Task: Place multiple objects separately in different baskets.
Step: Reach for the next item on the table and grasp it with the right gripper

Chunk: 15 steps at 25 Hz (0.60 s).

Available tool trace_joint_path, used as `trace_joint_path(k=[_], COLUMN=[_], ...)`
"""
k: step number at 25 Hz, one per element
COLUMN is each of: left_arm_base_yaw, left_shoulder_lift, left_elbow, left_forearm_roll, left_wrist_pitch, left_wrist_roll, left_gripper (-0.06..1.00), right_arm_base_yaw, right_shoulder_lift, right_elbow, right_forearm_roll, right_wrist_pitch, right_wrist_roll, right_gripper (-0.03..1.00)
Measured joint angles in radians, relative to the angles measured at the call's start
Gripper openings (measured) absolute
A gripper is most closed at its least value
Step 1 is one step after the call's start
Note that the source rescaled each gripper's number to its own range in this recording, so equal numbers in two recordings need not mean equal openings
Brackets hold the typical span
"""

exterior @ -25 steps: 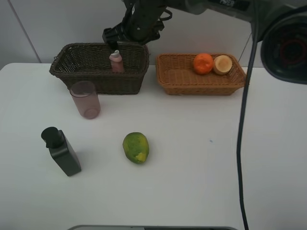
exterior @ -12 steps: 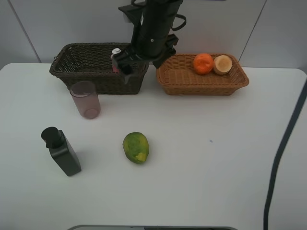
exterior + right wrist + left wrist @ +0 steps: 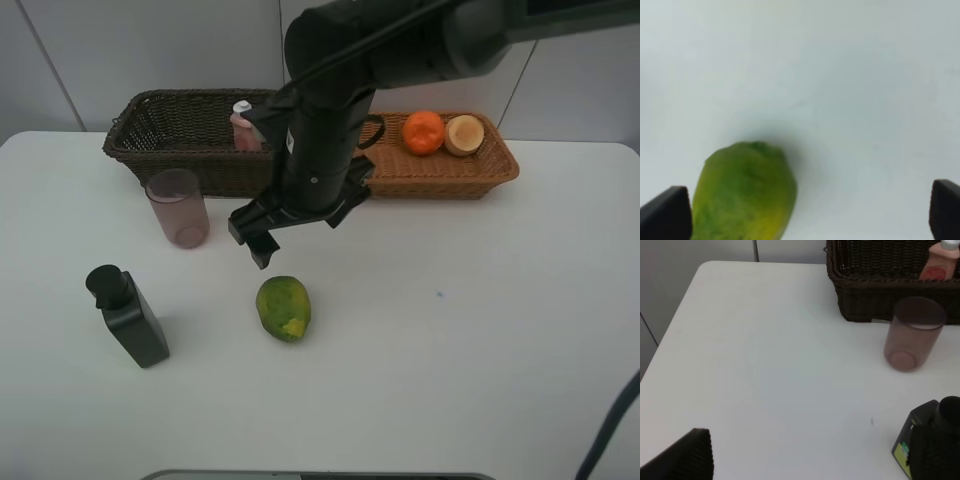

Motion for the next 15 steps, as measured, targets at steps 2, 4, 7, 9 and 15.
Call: trace_joint_path(k=[2,4,7,9,15], left_arm_base_yaw=[0.0,0.0,0.0,0.0,0.0], left_shoulder_lift=[0.0,0.0,0.0,0.0,0.0], left_elbow=[0.0,0.0,0.0,0.0,0.0], left_forearm_roll=[0.0,0.0,0.0,0.0,0.0], left_wrist_pitch=[0.0,0.0,0.0,0.0,0.0], left_wrist_roll=[0.0,0.0,0.0,0.0,0.0], left_gripper=[1.0,1.0,1.0,1.0,1.0], right_arm_base_yaw=[0.02,0.038,0.053,0.056,0.056], right_shoulder_lift=[0.0,0.0,0.008,0.028,0.089], right_elbow=[0.003,0.003,0.003,0.003,0.003], right_forearm_roll=[-0.002,-0.004,-0.006,-0.006,-0.01], right_wrist_pitch=[-0.011,-0.031,-0.044,-0.042,-0.015], right_wrist_roll=[0.053,0.116,0.18,0.194,0.207], right_gripper=[1.0,1.0,1.0,1.0,1.0])
